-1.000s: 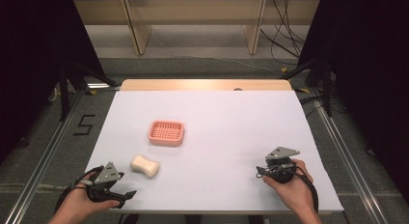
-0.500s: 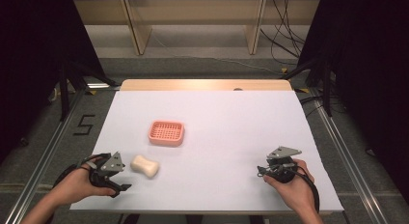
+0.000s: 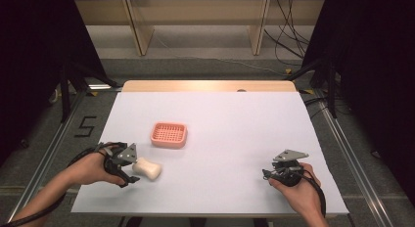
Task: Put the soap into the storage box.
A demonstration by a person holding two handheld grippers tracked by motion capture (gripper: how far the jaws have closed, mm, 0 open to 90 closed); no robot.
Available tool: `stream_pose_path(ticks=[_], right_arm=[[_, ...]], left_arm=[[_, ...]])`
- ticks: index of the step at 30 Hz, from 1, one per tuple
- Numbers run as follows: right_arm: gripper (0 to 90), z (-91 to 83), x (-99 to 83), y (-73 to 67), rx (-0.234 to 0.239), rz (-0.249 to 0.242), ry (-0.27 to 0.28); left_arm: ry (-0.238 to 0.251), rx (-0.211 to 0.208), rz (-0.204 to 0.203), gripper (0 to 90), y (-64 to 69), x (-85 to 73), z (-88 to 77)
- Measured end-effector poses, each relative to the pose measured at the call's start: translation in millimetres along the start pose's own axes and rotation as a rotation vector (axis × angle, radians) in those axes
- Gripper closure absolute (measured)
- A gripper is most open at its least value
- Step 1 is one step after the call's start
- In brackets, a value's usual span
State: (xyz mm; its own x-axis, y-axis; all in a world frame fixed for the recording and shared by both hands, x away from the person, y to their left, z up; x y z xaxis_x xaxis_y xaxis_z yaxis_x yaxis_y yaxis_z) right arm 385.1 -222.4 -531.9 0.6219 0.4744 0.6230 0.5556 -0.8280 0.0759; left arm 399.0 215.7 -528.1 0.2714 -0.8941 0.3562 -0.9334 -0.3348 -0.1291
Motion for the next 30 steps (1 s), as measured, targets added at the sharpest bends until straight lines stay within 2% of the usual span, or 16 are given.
stream_pose_path(ticks=[1,2,7,9,11,12,14,18,20,26,28,30], right_arm=[[54.7,0.0,0.1,0.0,0.000,0.000,0.001],[54.7,-0.1,0.3,-0.1,0.000,0.002,0.002],[54.4,0.5,0.6,-0.4,0.004,0.006,0.005],[54.3,0.8,0.7,-0.7,0.005,0.007,0.004],[54.3,1.9,0.9,-0.2,0.001,-0.009,0.011],[54.3,1.9,1.0,-0.6,0.002,-0.007,0.011],[54.3,1.3,0.9,-2.2,0.008,0.009,0.007],[54.1,2.2,0.4,-2.8,0.011,0.010,0.004],[54.0,2.9,0.6,-1.5,0.007,-0.009,0.008],[53.8,3.1,0.6,-4.2,0.015,0.007,0.003],[53.8,4.1,0.2,-3.2,0.014,-0.015,0.005],[53.8,3.4,0.0,-5.5,0.020,0.008,-0.003]], left_arm=[[0.000,0.000,0.000,27.3,0.0,0.0,0.0],[-0.026,-0.009,0.022,27.3,-1.8,0.1,2.2],[-0.043,-0.045,0.052,27.1,-1.8,4.5,9.2],[-0.052,-0.053,0.049,26.6,-1.1,4.4,10.5],[-0.075,-0.058,0.076,26.4,-4.2,6.1,13.4],[-0.075,-0.051,0.080,26.4,-5.8,7.4,13.8],[-0.072,-0.059,0.079,26.2,-6.6,10.3,14.4],[-0.082,-0.073,0.099,26.1,-6.5,13.9,17.2],[-0.089,-0.073,0.106,25.5,-6.5,14.9,18.8],[-0.099,-0.073,0.133,24.9,-8.2,18.8,22.2],[-0.092,-0.069,0.139,24.8,-9.2,20.3,24.1],[-0.097,-0.075,0.149,24.9,-9.7,20.6,25.4]])
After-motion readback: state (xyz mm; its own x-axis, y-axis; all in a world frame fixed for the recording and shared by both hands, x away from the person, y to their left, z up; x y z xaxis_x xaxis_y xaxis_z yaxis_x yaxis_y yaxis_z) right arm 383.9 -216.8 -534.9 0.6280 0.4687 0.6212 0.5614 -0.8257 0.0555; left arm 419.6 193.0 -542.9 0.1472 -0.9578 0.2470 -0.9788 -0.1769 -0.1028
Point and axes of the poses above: each handheld gripper's, and its own axes: z roughly forward along the jaws, x roughly out of its top, y roughly to its right, the point moved 10 cm from there along z, roughly forward along the jaws, and after that the axes turned 3 degrees about -z, right-handed, at the moved point
